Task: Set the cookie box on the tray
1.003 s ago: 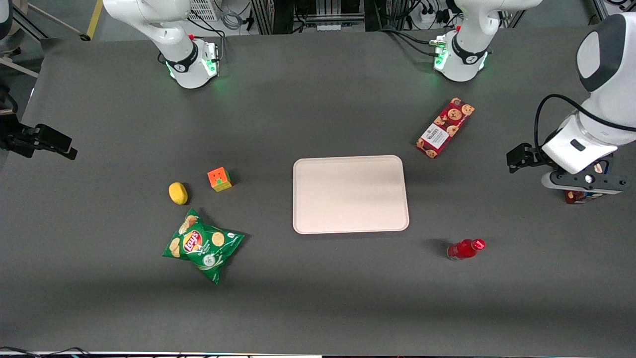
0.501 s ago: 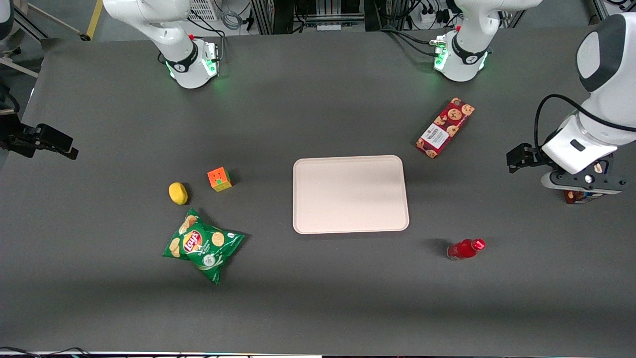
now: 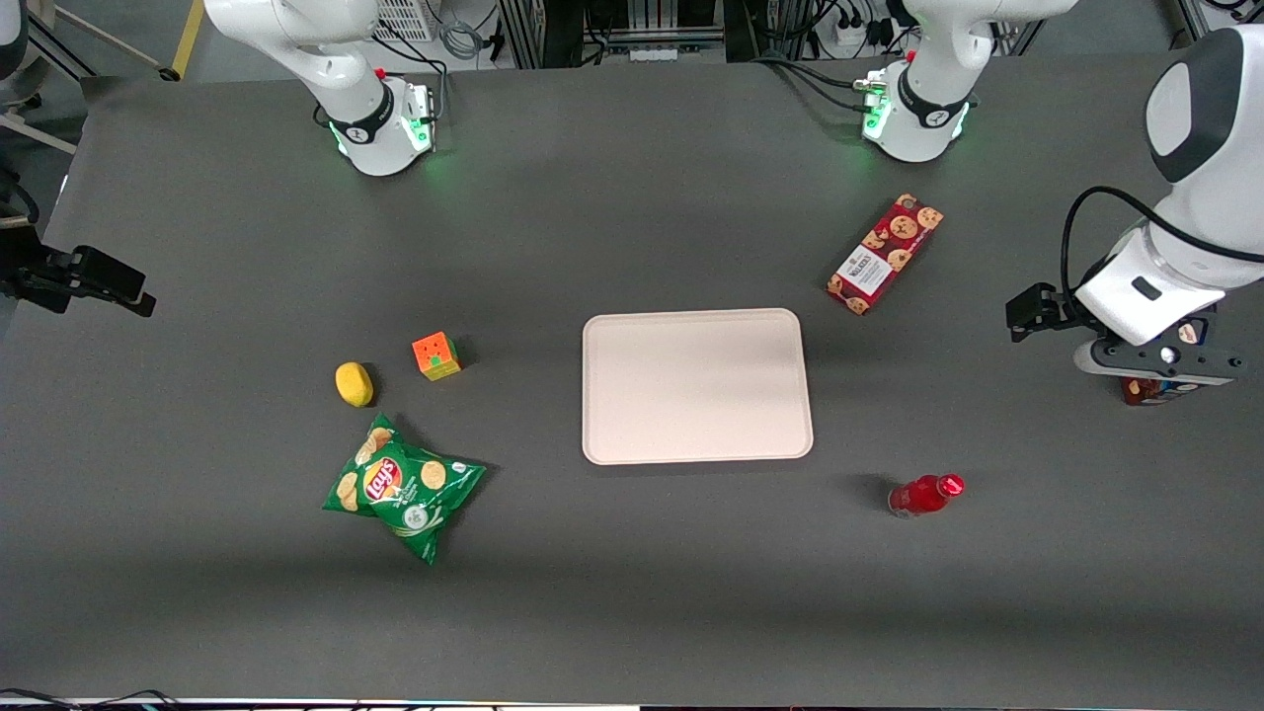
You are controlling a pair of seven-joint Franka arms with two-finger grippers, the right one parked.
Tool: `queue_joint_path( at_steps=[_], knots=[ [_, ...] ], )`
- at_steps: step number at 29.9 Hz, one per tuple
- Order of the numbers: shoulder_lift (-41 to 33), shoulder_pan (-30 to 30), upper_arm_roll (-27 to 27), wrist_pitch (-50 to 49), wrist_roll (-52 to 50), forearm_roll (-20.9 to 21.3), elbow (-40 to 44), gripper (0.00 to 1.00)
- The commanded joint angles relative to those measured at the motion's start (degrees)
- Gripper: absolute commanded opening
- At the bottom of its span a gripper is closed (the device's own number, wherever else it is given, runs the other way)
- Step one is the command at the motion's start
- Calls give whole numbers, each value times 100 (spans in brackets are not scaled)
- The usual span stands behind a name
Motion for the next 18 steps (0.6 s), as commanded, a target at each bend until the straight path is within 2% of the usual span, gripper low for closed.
queue_joint_path(
  at_steps=[1, 13, 18],
  knots=[
    [29, 6, -18, -117, 4, -34, 131, 100],
    [-33, 15, -9, -144, 57, -34, 140, 100],
    [-112, 33, 35, -520, 109, 1, 315, 100]
  ],
)
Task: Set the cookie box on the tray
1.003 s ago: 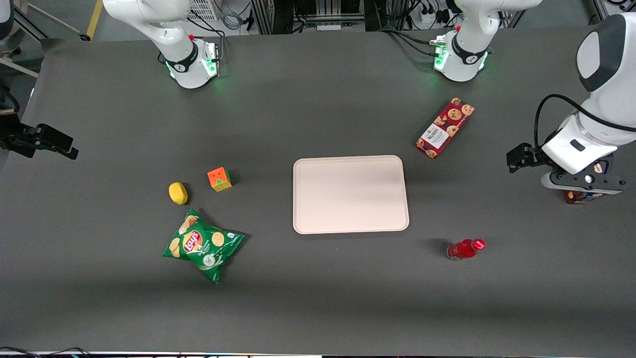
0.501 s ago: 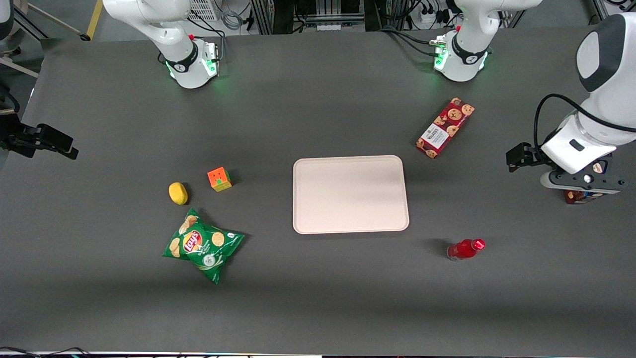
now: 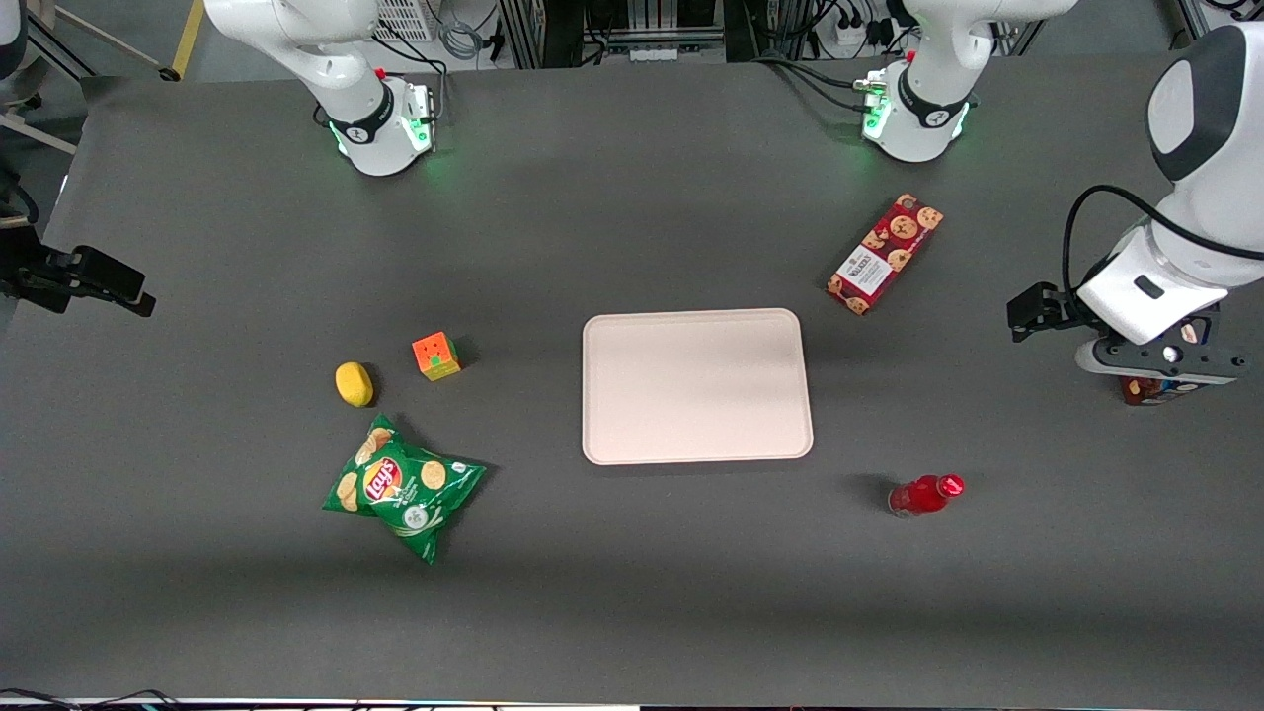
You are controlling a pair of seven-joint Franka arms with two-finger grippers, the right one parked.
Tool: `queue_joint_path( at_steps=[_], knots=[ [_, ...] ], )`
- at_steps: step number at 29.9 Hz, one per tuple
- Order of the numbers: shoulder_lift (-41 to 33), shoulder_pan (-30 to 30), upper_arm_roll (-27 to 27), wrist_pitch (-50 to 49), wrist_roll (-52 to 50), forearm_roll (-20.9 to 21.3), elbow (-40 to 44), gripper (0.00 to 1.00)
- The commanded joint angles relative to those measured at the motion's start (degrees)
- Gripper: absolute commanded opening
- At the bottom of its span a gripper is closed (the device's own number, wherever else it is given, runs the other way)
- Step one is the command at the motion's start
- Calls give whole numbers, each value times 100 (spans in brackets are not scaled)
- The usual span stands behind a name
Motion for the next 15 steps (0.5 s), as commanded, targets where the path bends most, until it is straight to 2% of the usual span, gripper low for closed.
queue_joint_path(
  at_steps=[1, 6, 15],
  knots=[
    [-110, 50, 38, -608, 158, 45, 345, 100],
    [-128, 164, 266, -1136, 693, 63, 706, 100],
    [-155, 164, 1443, -1005, 2653, 133, 671, 100]
  ],
)
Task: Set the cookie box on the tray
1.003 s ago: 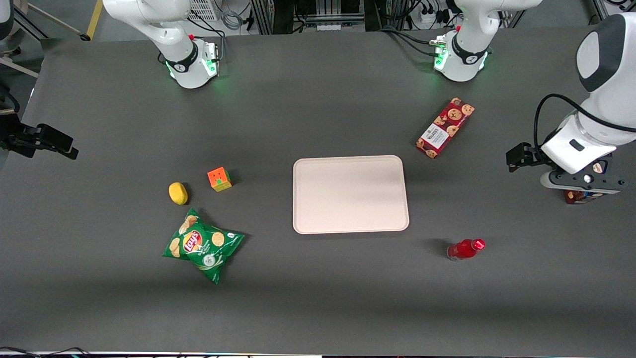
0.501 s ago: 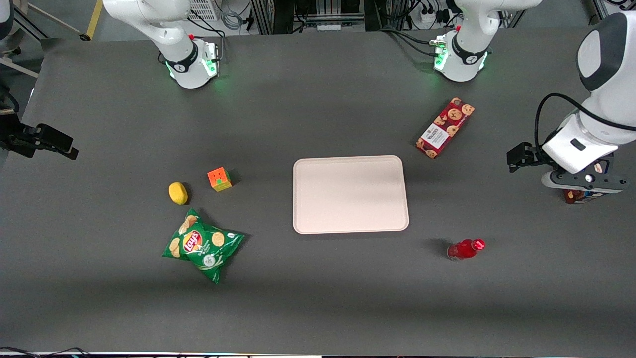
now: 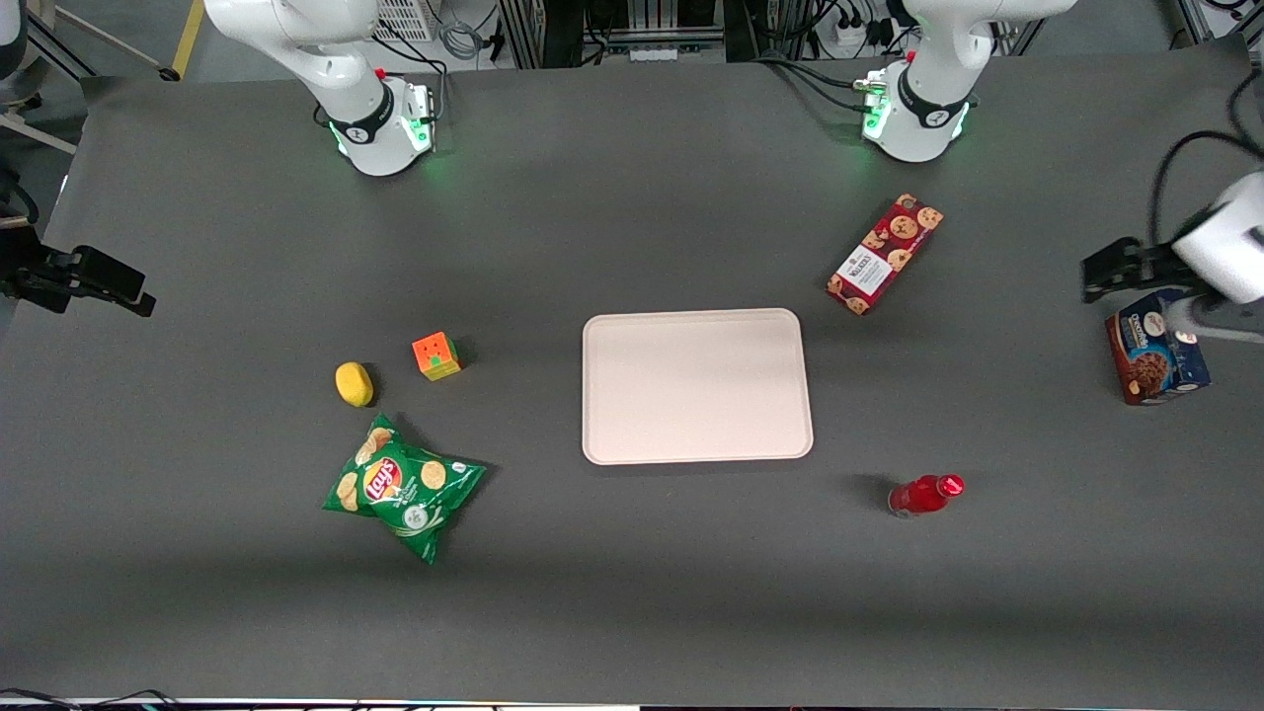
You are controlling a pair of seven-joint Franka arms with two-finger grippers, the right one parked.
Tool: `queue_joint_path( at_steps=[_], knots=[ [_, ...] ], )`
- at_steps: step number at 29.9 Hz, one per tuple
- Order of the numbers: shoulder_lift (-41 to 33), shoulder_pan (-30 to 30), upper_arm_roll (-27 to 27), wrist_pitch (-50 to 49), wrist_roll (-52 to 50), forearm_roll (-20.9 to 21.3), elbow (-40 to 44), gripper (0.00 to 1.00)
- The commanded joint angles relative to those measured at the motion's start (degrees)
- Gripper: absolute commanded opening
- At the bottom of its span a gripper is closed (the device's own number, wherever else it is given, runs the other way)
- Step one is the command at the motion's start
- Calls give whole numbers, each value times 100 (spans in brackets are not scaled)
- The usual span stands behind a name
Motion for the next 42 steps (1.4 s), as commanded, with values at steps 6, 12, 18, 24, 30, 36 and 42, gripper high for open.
queue_joint_path(
  at_steps=[6, 12, 18, 24, 30, 36, 42],
  knots=[
    [38, 14, 1262, 409, 1937, 152, -283, 100],
    [47, 23, 1886, 1024, 2352, 152, -897, 100],
    [30, 32, 2379, 1859, 2317, 152, -1811, 100],
    [56, 32, 2607, 2518, 2116, 64, -2550, 100],
    [109, 32, 2607, 3019, 1763, 64, -3043, 100],
    [556, 155, 2607, 3538, 1798, -93, -3113, 100],
    [847, 190, 2599, 4030, 1807, -199, -3245, 100]
  ],
)
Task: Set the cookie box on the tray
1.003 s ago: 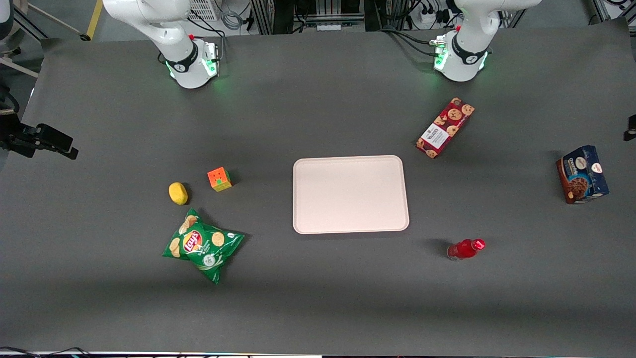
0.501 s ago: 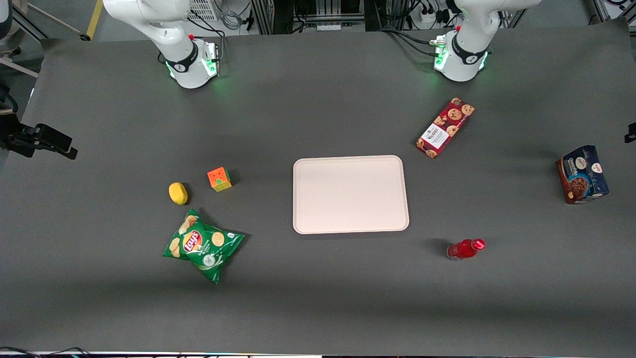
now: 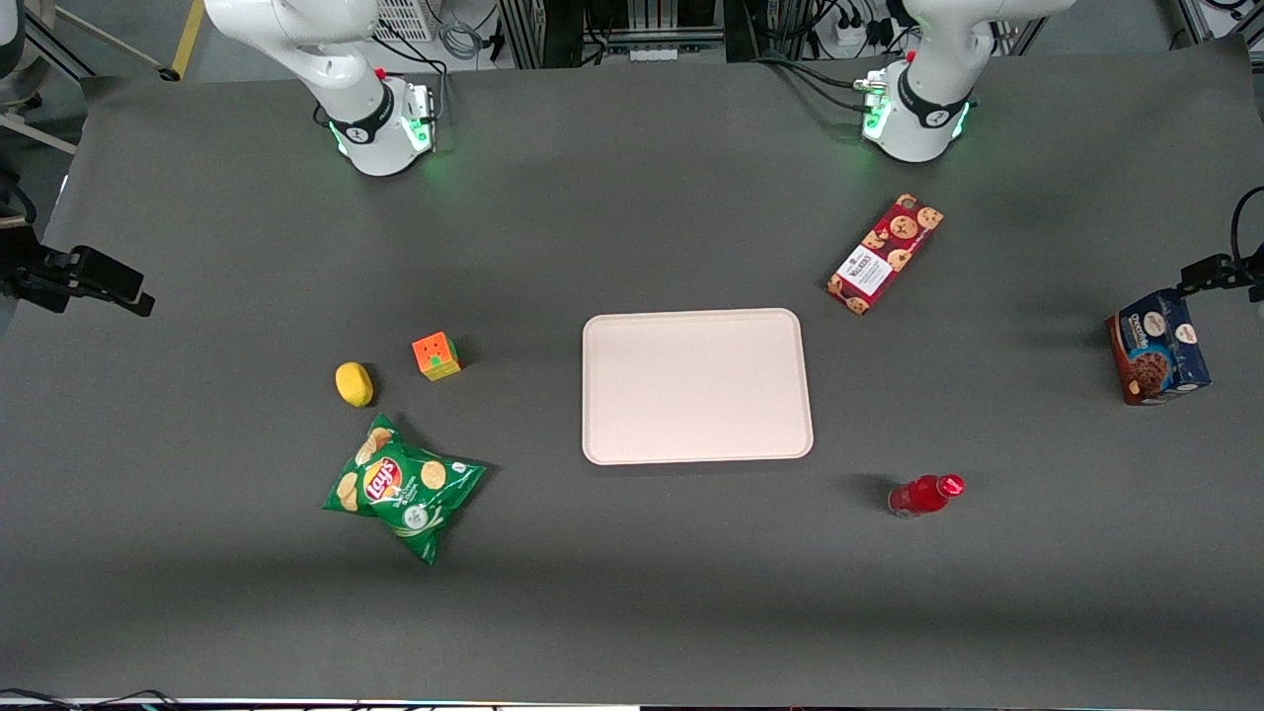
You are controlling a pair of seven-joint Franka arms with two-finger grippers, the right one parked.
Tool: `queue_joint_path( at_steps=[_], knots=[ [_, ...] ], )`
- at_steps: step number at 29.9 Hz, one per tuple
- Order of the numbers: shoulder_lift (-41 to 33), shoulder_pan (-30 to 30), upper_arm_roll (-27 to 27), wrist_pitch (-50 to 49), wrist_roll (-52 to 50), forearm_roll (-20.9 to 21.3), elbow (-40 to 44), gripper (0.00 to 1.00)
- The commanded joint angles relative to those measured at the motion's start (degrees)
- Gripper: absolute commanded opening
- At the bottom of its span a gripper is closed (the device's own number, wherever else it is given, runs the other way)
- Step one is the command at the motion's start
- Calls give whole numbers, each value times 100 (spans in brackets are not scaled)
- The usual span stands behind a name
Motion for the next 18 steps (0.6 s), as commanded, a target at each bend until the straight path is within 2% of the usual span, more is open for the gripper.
queue_joint_path(
  at_steps=[1, 7, 14, 18],
  knots=[
    [249, 49, 9, 425, -63, -168, -130, 100],
    [433, 49, 9, 575, -63, -291, -228, 100],
    [723, 58, 0, 1409, 165, -423, -535, 100],
    [899, 84, -8, 1550, 183, -501, -562, 100]
  ],
)
